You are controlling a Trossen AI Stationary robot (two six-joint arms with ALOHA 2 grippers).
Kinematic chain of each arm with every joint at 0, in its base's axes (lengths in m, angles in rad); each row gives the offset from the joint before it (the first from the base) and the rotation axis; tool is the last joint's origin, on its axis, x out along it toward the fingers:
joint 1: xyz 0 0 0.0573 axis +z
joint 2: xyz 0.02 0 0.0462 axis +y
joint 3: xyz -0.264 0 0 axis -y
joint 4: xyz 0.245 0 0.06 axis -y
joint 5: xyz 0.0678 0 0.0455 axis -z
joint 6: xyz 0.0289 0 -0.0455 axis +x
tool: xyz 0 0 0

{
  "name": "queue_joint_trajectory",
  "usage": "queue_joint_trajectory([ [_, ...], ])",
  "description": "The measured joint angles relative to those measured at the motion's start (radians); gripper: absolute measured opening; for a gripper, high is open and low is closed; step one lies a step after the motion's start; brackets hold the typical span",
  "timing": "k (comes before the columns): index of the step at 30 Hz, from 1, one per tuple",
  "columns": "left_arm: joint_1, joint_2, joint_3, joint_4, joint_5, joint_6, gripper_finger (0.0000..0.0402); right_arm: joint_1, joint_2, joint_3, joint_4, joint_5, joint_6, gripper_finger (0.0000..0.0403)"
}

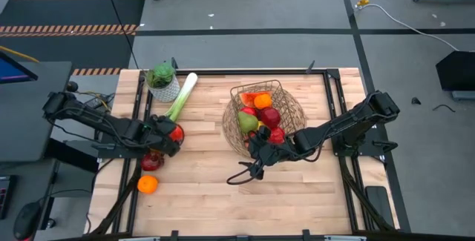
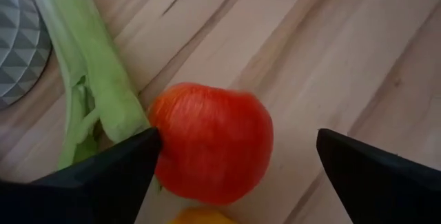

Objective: Build produce basket
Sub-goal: Put the red apple into the wire basket

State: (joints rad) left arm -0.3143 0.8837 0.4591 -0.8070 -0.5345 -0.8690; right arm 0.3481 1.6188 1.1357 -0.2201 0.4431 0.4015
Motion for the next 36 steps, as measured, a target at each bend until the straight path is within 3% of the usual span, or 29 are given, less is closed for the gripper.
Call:
queue_joint_trajectory([
  [7,-0.019,0.000,-0.041,0.009,-0.033,-0.017,0.0400,0.011,0.000,0.000,0.000,0.000,0.000,0.0394],
  [14,-0.018,0.000,-0.161,0.137,-0.058,-0.049,0.0400,0.019,0.000,0.000,0.000,0.000,0.000,0.0393],
  [22,-0.017,0.000,-0.172,0.142,-0.097,-0.222,0.0400,0.018,0.000,0.000,0.002,0.000,0.000,0.0393],
  [28,-0.007,0.000,-0.172,0.169,-0.091,-0.216,0.0400,0.018,0.000,0.000,0.002,0.000,0.013,0.0393],
  [36,-0.004,0.000,-0.091,0.266,-0.093,-0.054,0.0400,0.018,-0.002,0.001,-0.006,0.000,0.007,0.0393],
])
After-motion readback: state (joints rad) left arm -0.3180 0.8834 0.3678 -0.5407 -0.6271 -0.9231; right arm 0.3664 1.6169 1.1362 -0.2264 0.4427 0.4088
